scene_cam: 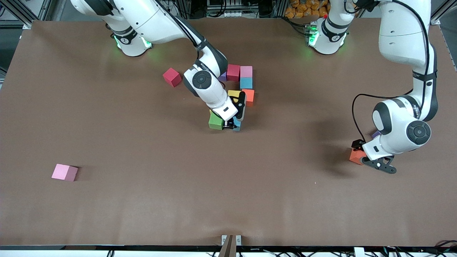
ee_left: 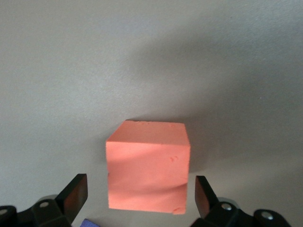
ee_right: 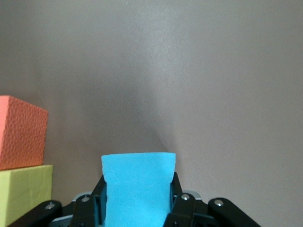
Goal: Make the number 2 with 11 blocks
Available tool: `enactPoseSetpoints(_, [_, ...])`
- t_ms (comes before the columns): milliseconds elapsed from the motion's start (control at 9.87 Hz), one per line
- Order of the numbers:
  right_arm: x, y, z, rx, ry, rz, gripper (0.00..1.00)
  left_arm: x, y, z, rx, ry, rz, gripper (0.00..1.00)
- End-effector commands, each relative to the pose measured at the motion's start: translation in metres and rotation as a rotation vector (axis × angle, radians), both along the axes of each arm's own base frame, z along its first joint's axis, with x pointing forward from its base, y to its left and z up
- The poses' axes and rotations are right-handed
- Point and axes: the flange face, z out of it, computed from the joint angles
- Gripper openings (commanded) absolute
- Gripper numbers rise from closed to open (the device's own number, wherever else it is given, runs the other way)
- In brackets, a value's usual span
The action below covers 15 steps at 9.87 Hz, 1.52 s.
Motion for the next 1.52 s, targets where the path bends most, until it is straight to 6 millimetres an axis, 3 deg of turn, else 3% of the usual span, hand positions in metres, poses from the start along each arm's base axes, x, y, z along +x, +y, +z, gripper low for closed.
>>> enactPoseSetpoints(0, [-0.003,-0.015,0.007,-0.001,-0.003,0.026,0.21,0.001,0.002,-0.005,-0.013,-0.019,-0.013,1.0])
enactPoseSetpoints(507, [-0.001,-0.019,0.007,-0.003,-0.006,0.033,0.21,0.003,-0.005,-0.019,-0.03,-0.026,0.0,1.0])
enactPoseSetpoints(608, [0.001,-0.021,0.007,-0.003,-0.008,0.034,0.21,0.003,-0.008,-0.02,-0.029,-0.028,-0.012,0.7])
enactPoseSetpoints(709, [0.001,-0.022,0.007,-0.004,-0.007,0.033,0.21,0.004,-0.013,-0.02,-0.034,-0.029,-0.03,0.14])
enactPoseSetpoints(811, [-0.001,-0.023,0.007,-0.007,-0.006,0.035,0.21,0.003,-0.013,-0.018,-0.038,-0.03,-0.033,0.0])
enactPoseSetpoints(1013, [-0.002,-0.024,0.006,-0.01,-0.004,0.036,0.21,0.006,-0.019,0.011,-0.055,-0.049,-0.09,0.0])
enactPoseSetpoints(1115, [-0.002,-0.024,0.006,-0.008,-0.002,0.033,0.33,0.005,-0.021,0.023,-0.072,-0.035,-0.116,0.0])
enactPoseSetpoints(1216, [-0.001,-0.025,0.005,0.008,0.017,0.001,0.79,0.004,-0.022,0.037,-0.084,-0.032,-0.123,0.0])
enactPoseSetpoints(1317, [-0.001,-0.024,0.006,0.027,0.04,-0.034,1.0,0.001,-0.032,0.047,-0.101,-0.013,-0.148,0.0])
enactPoseSetpoints(1419, [-0.003,-0.022,0.006,0.031,0.042,-0.033,1.0,0.0,-0.047,0.061,-0.108,-0.002,-0.184,0.0])
